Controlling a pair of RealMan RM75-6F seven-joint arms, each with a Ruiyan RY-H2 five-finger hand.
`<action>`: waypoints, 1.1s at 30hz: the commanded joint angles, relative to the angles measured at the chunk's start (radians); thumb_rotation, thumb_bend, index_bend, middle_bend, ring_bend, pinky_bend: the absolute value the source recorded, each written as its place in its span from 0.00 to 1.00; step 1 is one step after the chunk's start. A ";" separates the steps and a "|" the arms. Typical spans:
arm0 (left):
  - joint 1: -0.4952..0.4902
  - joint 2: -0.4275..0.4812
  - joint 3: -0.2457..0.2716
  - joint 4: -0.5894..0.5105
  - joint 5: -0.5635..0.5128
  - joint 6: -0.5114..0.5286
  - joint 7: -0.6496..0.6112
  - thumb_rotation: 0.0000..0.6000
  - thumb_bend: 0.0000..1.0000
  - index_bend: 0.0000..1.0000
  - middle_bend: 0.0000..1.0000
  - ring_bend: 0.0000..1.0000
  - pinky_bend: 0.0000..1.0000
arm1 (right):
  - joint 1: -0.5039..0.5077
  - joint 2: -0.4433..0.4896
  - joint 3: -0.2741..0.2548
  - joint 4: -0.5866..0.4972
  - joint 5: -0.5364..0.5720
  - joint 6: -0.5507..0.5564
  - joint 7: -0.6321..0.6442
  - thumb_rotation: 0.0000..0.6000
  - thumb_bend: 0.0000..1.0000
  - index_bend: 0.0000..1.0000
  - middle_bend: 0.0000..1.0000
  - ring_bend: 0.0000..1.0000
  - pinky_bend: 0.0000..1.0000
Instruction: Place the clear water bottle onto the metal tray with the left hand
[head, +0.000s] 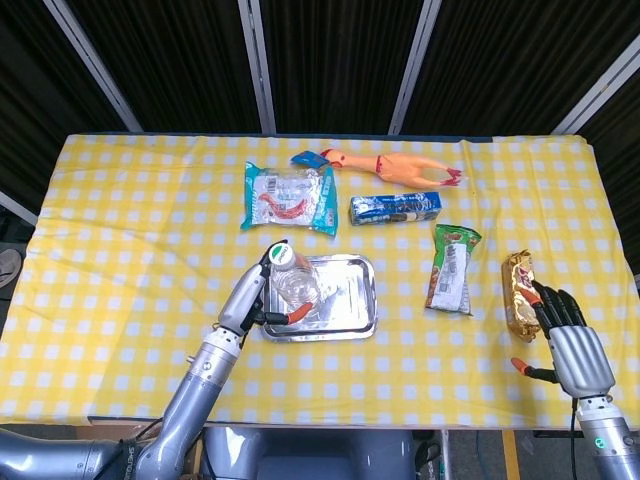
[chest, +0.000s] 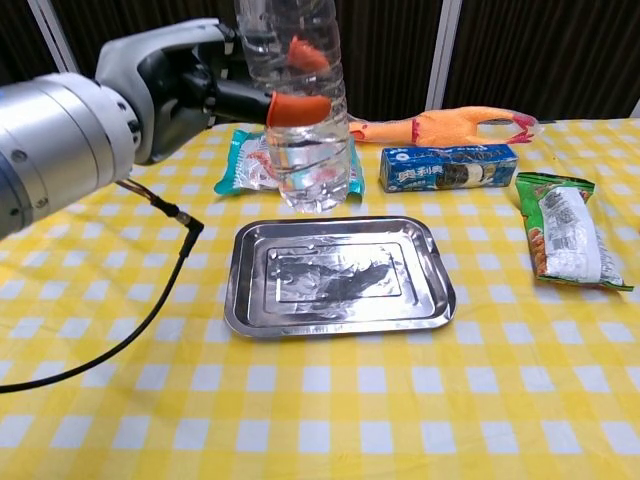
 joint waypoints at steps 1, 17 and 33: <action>0.000 0.028 0.000 -0.030 -0.043 0.046 0.048 1.00 0.43 0.45 0.41 0.00 0.09 | 0.000 -0.001 0.000 0.000 -0.001 0.001 0.000 1.00 0.05 0.11 0.00 0.02 0.00; 0.018 0.025 0.045 0.145 -0.007 -0.037 -0.107 1.00 0.43 0.46 0.41 0.00 0.09 | 0.004 -0.006 0.000 0.002 0.016 -0.019 -0.015 1.00 0.05 0.11 0.00 0.02 0.00; -0.125 -0.179 0.010 0.234 -0.124 -0.087 -0.020 1.00 0.43 0.46 0.41 0.00 0.10 | 0.010 -0.009 -0.003 0.015 0.016 -0.031 -0.006 1.00 0.05 0.11 0.00 0.02 0.00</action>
